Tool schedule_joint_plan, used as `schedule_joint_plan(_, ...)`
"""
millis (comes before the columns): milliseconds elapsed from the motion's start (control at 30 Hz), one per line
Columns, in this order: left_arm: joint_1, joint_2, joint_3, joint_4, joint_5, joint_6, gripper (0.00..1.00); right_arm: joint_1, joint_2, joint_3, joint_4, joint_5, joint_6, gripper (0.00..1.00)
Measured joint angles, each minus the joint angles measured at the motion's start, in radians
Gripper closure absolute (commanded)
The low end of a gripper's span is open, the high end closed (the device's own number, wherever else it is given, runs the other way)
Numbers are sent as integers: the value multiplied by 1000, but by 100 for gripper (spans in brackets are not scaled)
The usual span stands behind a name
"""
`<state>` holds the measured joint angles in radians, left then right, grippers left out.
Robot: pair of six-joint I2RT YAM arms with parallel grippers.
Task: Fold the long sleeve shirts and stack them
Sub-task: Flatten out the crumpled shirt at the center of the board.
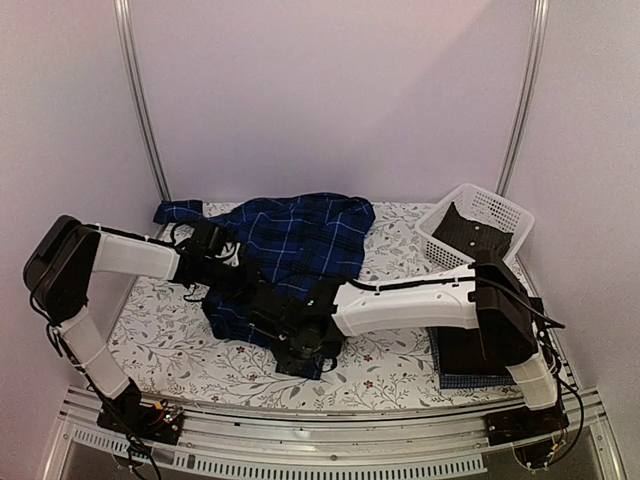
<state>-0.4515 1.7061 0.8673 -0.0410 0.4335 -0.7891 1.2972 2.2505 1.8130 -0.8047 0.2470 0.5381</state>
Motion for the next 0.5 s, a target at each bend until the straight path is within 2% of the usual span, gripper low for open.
schedule_joint_plan(200, 0, 13, 0, 0, 1, 6, 52, 27, 40, 130, -21, 28, -4, 47)
schedule_joint_plan(400, 0, 14, 0, 0, 2, 11, 52, 32, 127, 132, -29, 23, 2, 45)
schedule_joint_plan(500, 0, 14, 0, 0, 2, 11, 53, 32, 130, 134, -19, 20, -5, 49)
